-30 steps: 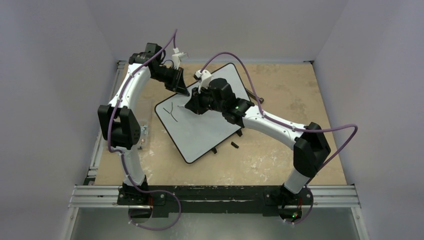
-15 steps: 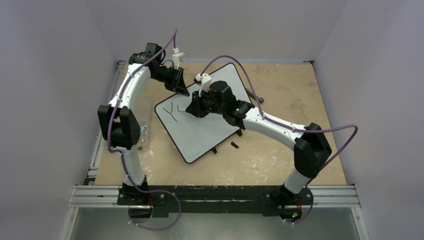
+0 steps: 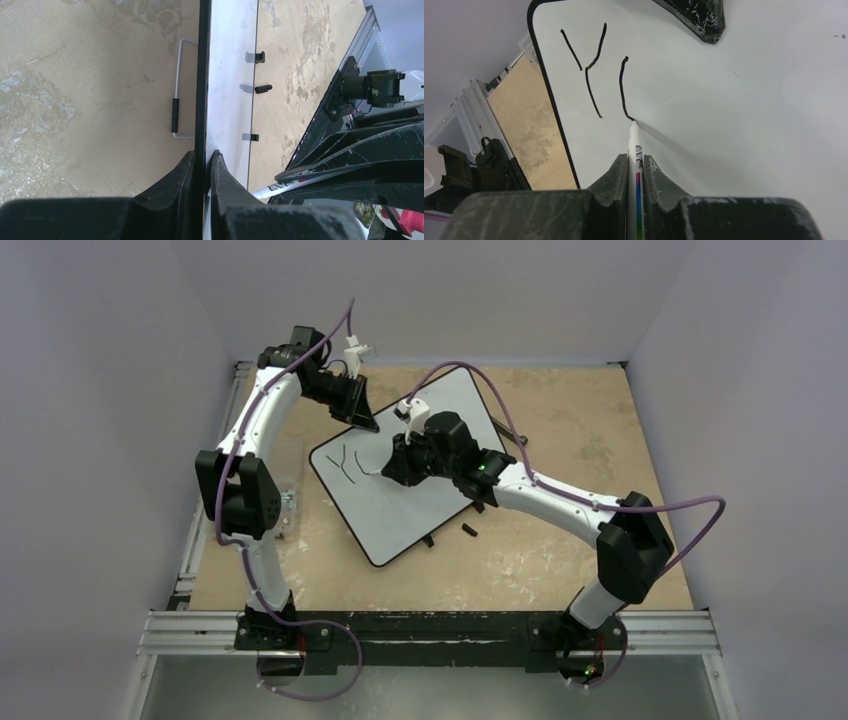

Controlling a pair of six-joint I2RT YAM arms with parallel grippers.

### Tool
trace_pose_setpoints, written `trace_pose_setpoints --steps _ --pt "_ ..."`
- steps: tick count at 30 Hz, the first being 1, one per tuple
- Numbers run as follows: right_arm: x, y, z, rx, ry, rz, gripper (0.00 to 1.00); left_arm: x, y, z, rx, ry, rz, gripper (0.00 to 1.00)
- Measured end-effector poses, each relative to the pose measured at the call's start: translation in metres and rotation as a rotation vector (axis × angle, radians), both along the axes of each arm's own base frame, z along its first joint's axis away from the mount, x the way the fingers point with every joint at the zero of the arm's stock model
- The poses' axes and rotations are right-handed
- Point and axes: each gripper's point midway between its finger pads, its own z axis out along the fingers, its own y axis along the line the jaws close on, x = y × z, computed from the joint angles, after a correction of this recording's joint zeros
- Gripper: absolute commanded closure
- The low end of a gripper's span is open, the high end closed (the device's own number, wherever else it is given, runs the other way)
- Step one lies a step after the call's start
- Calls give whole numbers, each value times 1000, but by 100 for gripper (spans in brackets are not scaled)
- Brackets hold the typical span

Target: Write a sentence on the whiteboard

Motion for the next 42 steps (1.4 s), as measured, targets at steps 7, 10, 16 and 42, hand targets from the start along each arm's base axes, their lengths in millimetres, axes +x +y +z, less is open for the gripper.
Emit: trace_pose_setpoints --steps 7,10,16,42 --pt "6 -5 3 -36 -15 -41 100 1 0 0 1 -5 -1 100" --pt "12 -9 8 -48 -33 -67 100 0 0 0 1 -5 -2 100" --pt "25 -12 19 -50 -57 -103 100 -1 -1 1 6 -5 -1 100" --pt "32 20 36 24 -60 -8 100 0 1 0 15 -7 1 100"
